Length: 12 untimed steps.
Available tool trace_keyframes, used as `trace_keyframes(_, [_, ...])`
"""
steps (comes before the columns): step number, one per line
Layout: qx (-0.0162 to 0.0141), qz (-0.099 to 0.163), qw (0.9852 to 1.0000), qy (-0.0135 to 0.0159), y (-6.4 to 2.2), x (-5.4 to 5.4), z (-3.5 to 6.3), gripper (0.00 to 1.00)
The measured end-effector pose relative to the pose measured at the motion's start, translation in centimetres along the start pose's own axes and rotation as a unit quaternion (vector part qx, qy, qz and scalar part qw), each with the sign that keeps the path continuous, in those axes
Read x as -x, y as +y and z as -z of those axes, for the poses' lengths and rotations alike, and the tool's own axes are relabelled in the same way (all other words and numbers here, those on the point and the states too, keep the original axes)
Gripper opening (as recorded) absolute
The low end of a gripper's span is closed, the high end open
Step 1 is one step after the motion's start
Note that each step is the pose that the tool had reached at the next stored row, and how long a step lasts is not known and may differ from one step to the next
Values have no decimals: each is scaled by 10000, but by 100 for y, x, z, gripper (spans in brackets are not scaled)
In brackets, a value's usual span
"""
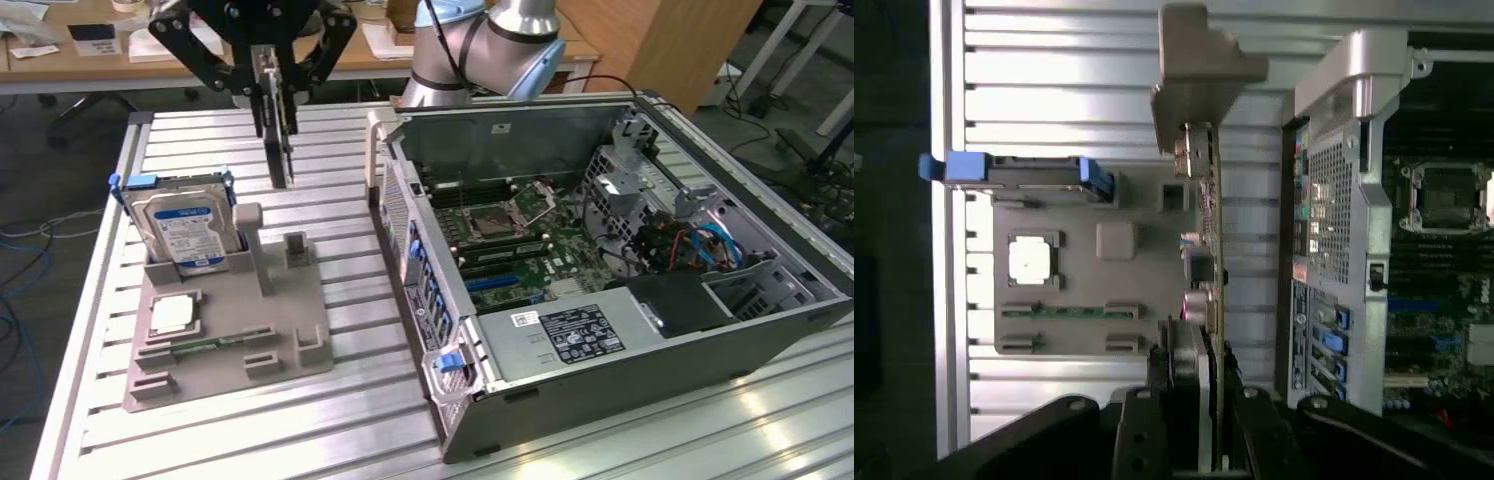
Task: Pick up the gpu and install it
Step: 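Pick up the gpu and move the gpu toward the slot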
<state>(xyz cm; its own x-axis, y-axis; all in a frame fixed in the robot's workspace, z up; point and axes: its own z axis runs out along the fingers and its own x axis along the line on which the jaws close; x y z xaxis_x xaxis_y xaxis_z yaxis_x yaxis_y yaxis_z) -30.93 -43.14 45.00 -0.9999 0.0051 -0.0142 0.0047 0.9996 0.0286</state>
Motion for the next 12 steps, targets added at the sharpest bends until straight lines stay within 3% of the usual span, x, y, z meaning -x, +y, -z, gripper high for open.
trace_keyframes(12, [-1, 0, 10000, 0, 0, 7, 0, 28])
